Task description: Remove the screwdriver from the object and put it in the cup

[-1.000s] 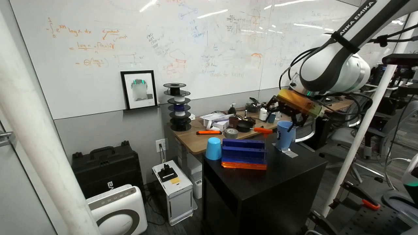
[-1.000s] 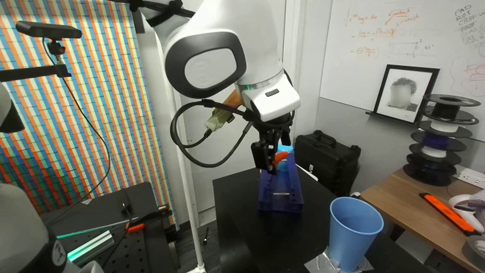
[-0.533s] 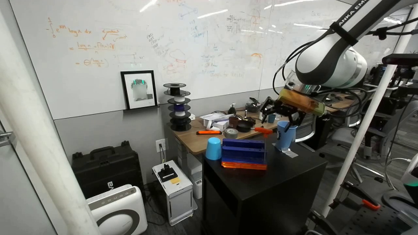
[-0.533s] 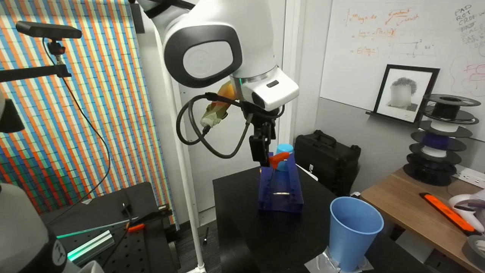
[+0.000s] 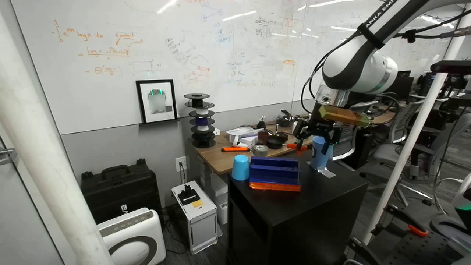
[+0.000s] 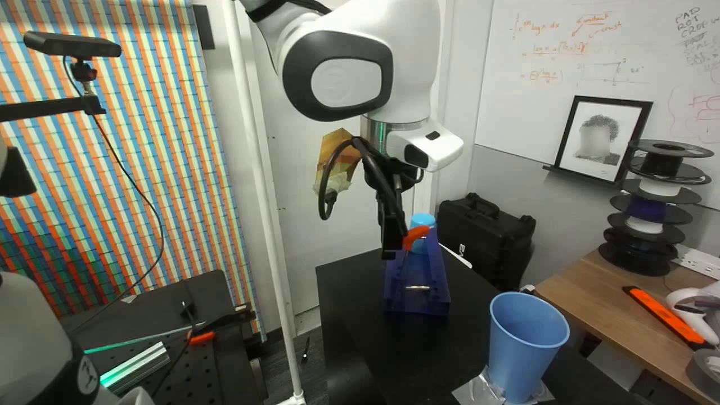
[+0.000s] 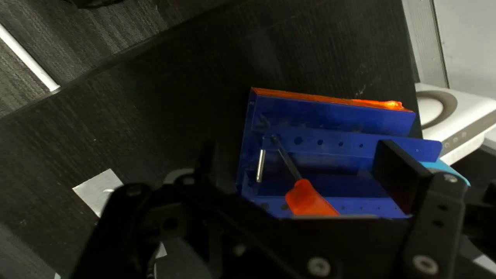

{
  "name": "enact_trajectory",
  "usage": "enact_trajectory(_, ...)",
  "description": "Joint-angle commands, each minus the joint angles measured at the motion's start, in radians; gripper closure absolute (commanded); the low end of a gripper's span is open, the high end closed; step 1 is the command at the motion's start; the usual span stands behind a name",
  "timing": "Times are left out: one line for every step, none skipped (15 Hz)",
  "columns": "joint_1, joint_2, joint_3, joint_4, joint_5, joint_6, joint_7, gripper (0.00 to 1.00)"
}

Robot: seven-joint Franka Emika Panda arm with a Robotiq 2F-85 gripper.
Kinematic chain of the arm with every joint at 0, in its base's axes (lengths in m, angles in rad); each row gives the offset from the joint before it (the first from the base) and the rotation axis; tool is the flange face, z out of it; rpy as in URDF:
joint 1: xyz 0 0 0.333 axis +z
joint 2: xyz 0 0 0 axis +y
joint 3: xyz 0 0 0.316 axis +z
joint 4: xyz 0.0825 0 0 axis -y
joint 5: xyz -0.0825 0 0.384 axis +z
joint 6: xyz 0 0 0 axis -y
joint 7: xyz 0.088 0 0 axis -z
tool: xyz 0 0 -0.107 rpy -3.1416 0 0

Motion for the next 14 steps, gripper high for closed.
enact_trajectory(-0.026,0.068,-0.016,0.088,-0.127,-0.078,-0.033,0.0)
enact_trajectory(-0.03,0.09,-0.017,0.104,-0.18,-0.063,-0.017,0.0)
enact_trajectory(-0.031,0.108,-0.019,0.121,-0.209,-0.057,-0.018,0.0)
enact_trajectory(-0.03,0.133,-0.02,0.141,-0.237,-0.048,-0.015,0.0)
enact_trajectory(-0.027,0.154,-0.021,0.159,-0.252,-0.041,-0.019,0.2)
enact_trajectory(-0.023,0.175,-0.02,0.178,-0.26,-0.035,-0.029,0.27)
enact_trajectory(-0.019,0.194,-0.019,0.195,-0.264,-0.03,-0.034,0.34)
enact_trajectory(-0.015,0.212,-0.017,0.211,-0.269,-0.024,-0.037,0.44)
enact_trajectory(-0.01,0.229,-0.015,0.228,-0.268,-0.023,-0.046,0.51)
enact_trajectory(-0.005,0.243,-0.013,0.242,-0.269,-0.02,-0.052,0.6)
enact_trajectory(0.0,0.256,-0.013,0.254,-0.273,-0.017,-0.058,0.66)
enact_trajectory(0.003,0.269,-0.012,0.268,-0.273,-0.015,-0.069,0.75)
enact_trajectory(0.005,0.277,-0.01,0.279,-0.264,-0.022,-0.08,0.82)
enact_trajectory(0.009,0.278,-0.01,0.282,-0.264,-0.023,-0.081,0.86)
